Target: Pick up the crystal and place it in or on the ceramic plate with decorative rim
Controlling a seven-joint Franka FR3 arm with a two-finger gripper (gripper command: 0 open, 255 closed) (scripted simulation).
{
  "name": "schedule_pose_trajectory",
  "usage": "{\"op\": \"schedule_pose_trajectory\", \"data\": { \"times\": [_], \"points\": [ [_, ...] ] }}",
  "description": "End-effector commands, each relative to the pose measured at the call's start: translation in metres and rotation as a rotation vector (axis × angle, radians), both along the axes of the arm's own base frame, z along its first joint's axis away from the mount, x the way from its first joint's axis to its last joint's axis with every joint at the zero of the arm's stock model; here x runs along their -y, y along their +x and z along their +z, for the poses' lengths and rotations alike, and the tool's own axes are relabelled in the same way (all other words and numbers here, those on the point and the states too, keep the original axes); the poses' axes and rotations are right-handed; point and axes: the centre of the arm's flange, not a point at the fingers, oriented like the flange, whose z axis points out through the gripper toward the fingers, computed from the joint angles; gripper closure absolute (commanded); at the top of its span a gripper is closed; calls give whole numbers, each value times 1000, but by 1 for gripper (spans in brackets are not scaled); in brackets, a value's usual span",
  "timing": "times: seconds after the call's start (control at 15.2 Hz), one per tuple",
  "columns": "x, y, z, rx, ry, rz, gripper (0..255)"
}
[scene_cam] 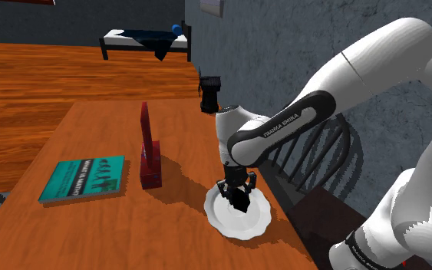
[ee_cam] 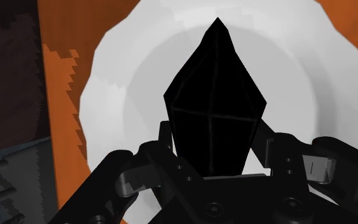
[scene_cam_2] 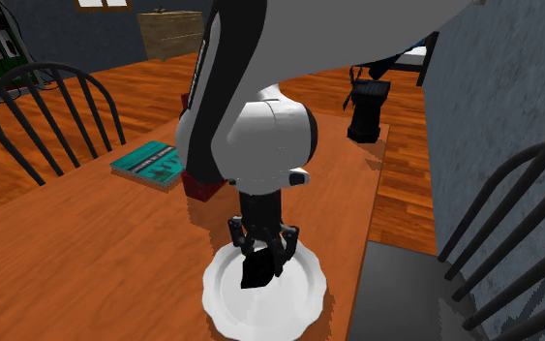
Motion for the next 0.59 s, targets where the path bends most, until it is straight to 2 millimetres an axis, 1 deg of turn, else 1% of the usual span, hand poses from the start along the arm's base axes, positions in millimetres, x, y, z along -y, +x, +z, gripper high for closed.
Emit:
{"op": "schedule_pose_trajectory", "data": {
  "times": [0.0, 0.07, 0.53],
  "points": [
    [0, 0, -10, 1, 0, 0, 255],
    [0, 0, -16, 1, 0, 0, 255],
    [0, 0, -16, 1, 0, 0, 255]
  ]
}}
